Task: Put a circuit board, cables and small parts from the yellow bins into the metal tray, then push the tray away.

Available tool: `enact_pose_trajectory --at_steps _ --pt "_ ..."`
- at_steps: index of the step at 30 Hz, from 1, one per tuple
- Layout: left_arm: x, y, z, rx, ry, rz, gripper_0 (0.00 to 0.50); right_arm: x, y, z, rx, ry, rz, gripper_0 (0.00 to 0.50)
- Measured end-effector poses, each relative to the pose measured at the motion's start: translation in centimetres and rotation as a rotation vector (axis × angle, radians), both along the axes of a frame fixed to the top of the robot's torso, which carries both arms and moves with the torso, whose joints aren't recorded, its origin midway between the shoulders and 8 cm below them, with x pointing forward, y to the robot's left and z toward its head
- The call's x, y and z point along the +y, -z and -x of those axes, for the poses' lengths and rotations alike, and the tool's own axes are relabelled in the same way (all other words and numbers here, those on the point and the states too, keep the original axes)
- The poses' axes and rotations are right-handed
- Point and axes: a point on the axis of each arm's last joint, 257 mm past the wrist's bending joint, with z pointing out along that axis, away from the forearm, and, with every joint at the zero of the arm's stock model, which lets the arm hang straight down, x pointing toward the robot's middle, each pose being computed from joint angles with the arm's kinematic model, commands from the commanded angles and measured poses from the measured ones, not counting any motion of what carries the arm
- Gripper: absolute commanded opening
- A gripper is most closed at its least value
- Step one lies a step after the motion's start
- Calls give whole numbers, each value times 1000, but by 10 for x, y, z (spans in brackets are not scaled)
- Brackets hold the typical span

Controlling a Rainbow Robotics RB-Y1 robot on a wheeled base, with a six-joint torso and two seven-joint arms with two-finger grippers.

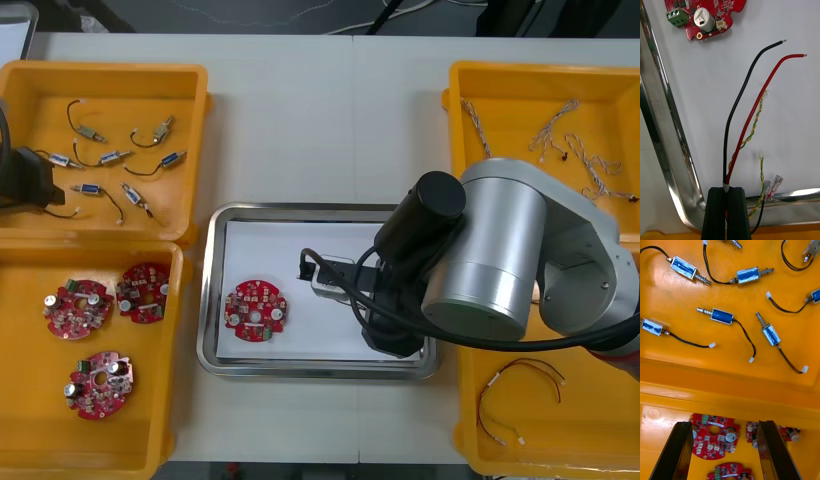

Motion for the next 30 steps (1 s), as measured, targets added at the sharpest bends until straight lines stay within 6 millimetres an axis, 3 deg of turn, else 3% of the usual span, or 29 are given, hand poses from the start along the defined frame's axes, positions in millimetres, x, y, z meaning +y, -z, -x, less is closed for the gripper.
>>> enact_pose_trajectory --at_steps 6,10,18,25,26,30 --pt "-6 -2 -16 -20 -279 114 500 8 26 -3 18 -4 8 0" --pt "-20 7 -30 -48 -419 171 500 10 40 2 26 -30 31 0" --pt "-51 35 -55 -67 -414 189 500 7 63 5 34 -38 69 0" --pt "-62 48 -75 -75 -449 221 500 9 67 3 28 -40 66 0" --pt "-64 49 -77 -77 -451 225 500 8 67 2 25 -38 67 24" --pt "-71 50 -84 -88 -452 237 500 7 67 -2 15 -33 73 280"
